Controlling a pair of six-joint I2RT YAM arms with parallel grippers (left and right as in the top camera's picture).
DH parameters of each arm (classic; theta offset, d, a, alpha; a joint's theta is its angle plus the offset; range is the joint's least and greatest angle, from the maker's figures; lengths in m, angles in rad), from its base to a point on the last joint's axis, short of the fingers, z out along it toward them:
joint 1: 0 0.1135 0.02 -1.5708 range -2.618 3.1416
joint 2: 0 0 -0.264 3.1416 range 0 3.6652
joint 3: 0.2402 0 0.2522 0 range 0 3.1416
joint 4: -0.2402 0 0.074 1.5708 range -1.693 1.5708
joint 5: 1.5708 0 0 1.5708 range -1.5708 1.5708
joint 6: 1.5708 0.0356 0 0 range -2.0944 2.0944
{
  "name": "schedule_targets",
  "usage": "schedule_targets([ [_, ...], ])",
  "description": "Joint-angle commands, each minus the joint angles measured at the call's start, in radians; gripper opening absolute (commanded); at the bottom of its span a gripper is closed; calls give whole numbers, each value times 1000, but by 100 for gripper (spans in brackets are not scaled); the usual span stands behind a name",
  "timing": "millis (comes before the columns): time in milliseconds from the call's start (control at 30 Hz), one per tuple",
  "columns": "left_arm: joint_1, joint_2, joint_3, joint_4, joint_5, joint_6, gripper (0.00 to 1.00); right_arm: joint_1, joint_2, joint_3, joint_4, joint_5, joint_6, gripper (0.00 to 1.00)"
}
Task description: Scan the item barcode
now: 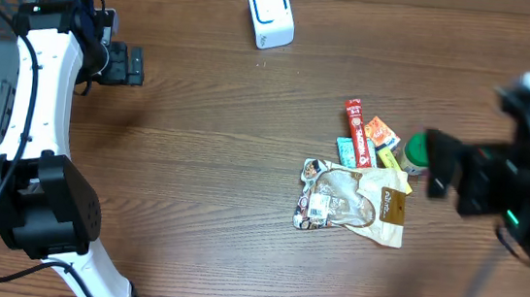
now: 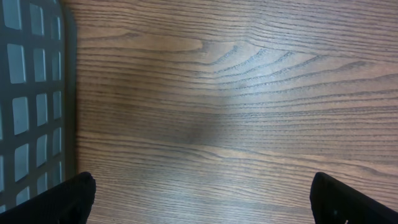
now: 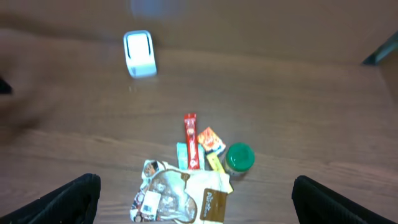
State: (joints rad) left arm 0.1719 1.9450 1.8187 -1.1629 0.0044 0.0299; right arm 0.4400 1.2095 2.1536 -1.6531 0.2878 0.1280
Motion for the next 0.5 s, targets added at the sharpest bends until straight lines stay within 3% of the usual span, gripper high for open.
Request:
schedule_targets([
  [0, -5, -9, 11, 0, 4, 16, 99, -4, -80, 7, 0, 2, 3, 100],
  [267, -5, -9, 11, 0, 4, 16, 100, -5, -275, -27, 16, 51, -4, 100],
  [467, -5, -9, 11, 0, 4, 16, 100, -82, -482, -313, 248, 39, -5, 100],
])
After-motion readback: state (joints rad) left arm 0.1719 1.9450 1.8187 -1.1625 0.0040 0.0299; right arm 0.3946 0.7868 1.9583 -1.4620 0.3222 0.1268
